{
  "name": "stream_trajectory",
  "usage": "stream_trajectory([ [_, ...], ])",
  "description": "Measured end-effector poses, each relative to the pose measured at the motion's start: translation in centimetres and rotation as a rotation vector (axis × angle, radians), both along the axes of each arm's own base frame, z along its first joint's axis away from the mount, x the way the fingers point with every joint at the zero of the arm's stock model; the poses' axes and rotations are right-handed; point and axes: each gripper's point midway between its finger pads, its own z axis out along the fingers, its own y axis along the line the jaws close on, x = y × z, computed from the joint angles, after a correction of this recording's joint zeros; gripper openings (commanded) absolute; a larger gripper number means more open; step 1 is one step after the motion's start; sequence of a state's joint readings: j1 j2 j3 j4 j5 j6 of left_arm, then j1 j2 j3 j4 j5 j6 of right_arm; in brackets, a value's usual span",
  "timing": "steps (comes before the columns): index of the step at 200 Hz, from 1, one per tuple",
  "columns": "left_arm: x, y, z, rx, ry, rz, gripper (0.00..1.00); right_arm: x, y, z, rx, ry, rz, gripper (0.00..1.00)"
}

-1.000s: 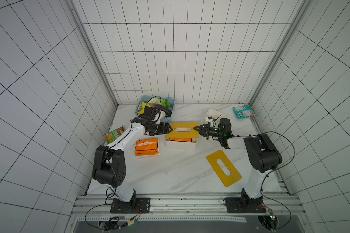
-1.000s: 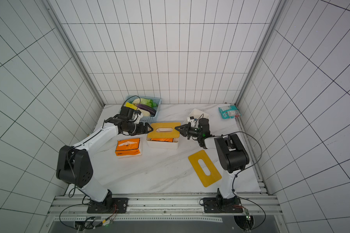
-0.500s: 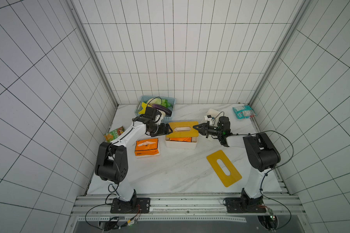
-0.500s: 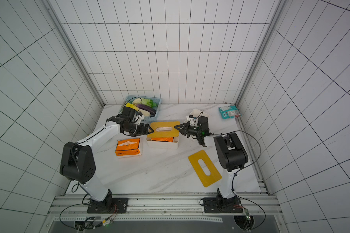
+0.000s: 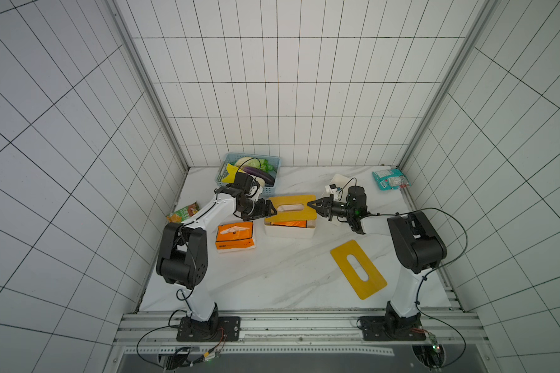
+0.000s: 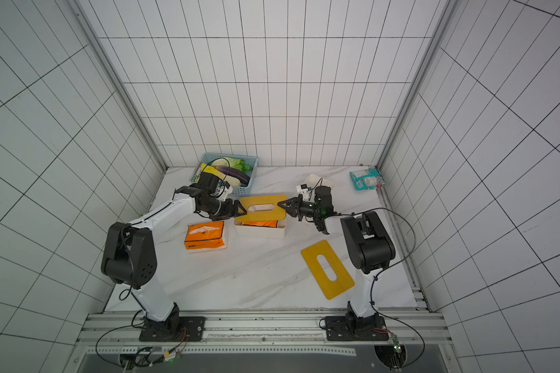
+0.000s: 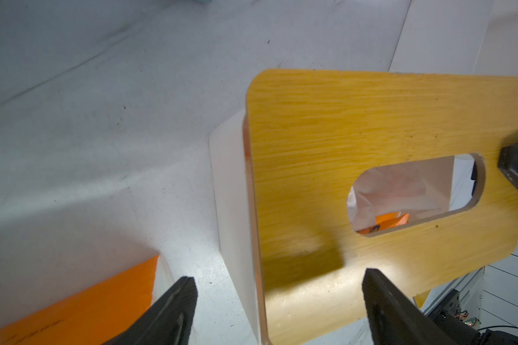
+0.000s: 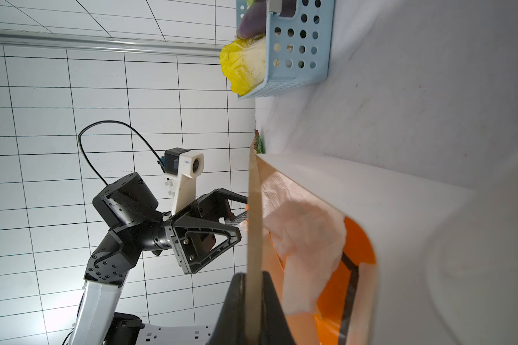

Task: Put the tissue paper into the tissue box
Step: Close the box lid on the tissue box.

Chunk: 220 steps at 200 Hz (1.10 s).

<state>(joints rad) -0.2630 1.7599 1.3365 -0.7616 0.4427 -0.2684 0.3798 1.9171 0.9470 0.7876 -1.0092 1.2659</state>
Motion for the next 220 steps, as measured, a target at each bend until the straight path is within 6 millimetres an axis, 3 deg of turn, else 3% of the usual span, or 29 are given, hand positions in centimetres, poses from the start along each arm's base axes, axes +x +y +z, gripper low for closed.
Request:
stream_trajectory([
  [220,-0.04,-0.25,-0.22,-0.012,0.012,-0.007,0.83,-0.1,0.26,0.09,0.009,-0.003,0.008,0.0],
])
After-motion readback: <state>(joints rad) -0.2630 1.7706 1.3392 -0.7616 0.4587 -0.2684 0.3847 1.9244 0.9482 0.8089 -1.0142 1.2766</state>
